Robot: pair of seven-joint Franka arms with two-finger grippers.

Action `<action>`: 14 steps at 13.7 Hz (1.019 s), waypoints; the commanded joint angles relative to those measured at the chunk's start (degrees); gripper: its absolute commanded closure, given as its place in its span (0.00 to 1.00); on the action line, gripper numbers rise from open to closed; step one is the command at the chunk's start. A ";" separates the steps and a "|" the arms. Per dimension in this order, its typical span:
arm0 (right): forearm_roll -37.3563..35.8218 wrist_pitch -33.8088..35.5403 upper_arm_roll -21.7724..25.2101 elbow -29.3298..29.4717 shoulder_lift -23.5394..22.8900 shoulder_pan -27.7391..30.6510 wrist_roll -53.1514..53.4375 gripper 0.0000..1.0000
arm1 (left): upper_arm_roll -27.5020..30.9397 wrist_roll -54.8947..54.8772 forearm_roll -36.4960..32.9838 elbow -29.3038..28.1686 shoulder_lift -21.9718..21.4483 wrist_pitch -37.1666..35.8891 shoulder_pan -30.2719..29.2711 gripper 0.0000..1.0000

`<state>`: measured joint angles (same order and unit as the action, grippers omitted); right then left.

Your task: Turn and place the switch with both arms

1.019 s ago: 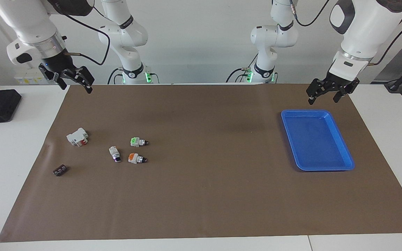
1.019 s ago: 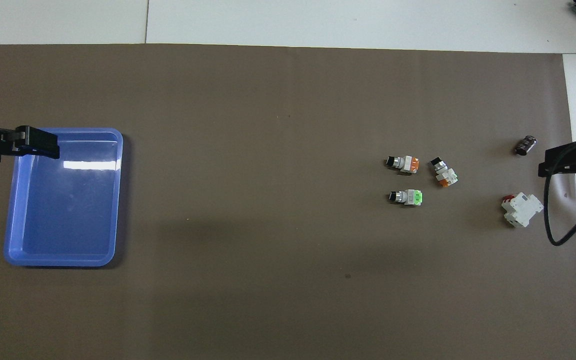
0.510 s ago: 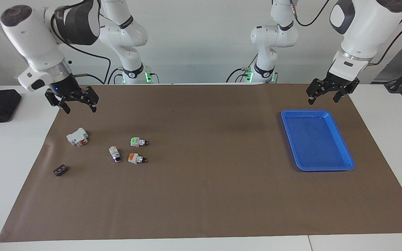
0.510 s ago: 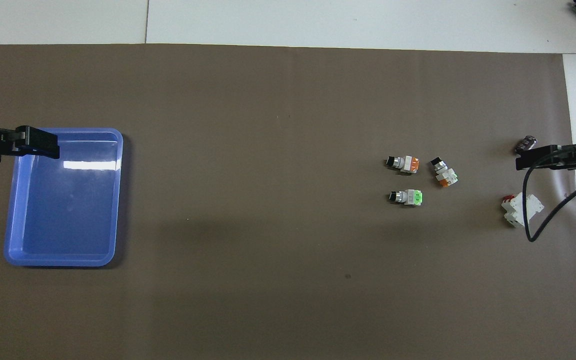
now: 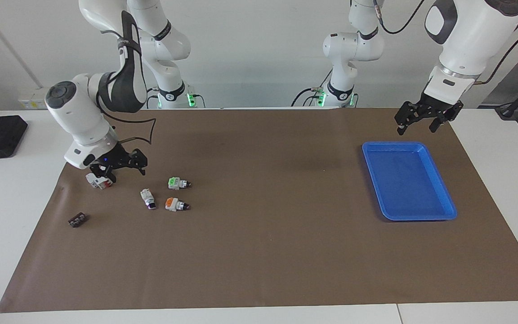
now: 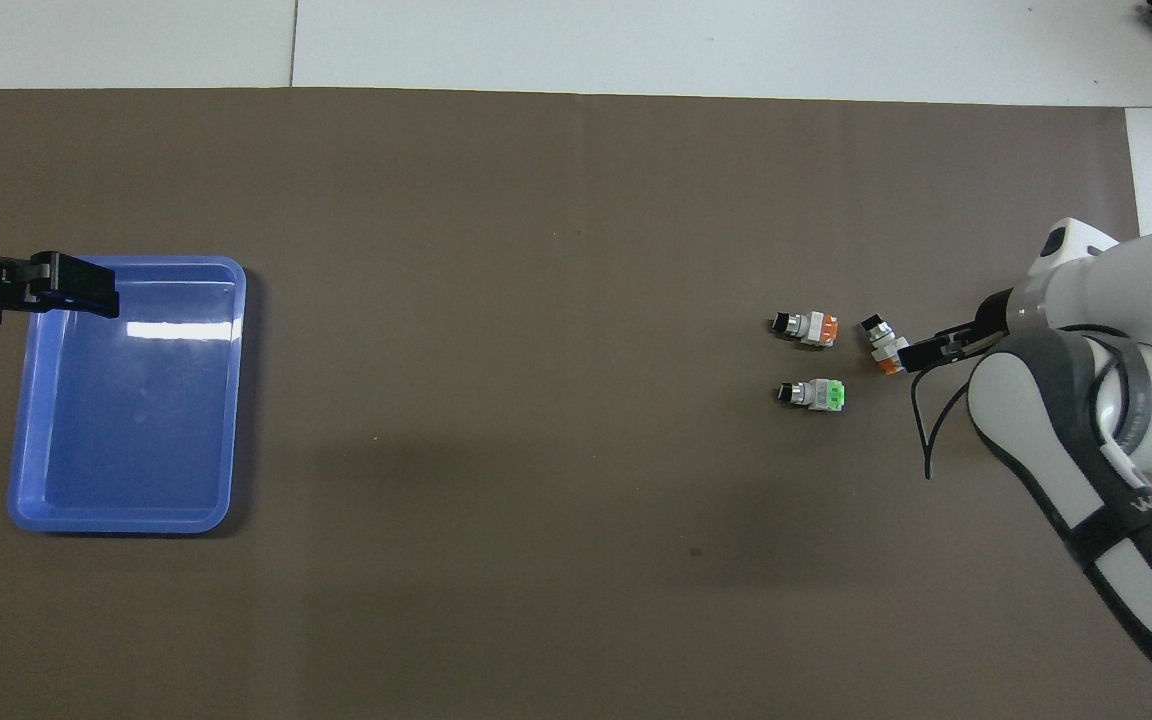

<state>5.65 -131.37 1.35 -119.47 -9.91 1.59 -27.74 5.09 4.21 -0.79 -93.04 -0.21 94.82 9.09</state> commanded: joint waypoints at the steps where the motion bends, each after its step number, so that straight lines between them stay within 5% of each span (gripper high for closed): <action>1: 1.38 -4.33 -0.20 -2.52 -1.50 0.00 -4.17 0.00 | 0.19 -0.08 -0.35 -0.91 -1.11 -0.51 -0.04 0.00; 12: 1.38 -8.11 -0.20 -3.93 -4.50 -0.27 -5.48 0.08 | 0.19 -0.17 -0.35 -0.91 -1.11 -0.51 -0.04 0.00; 14: 1.38 -8.11 -0.21 -3.84 -4.50 -0.36 -5.48 0.25 | 0.19 -0.17 -0.35 -0.91 -1.11 -0.51 -0.04 0.00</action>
<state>5.65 -138.73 1.52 -122.90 -14.48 0.53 -30.95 5.09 4.21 -0.79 -93.04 -0.21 94.82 9.09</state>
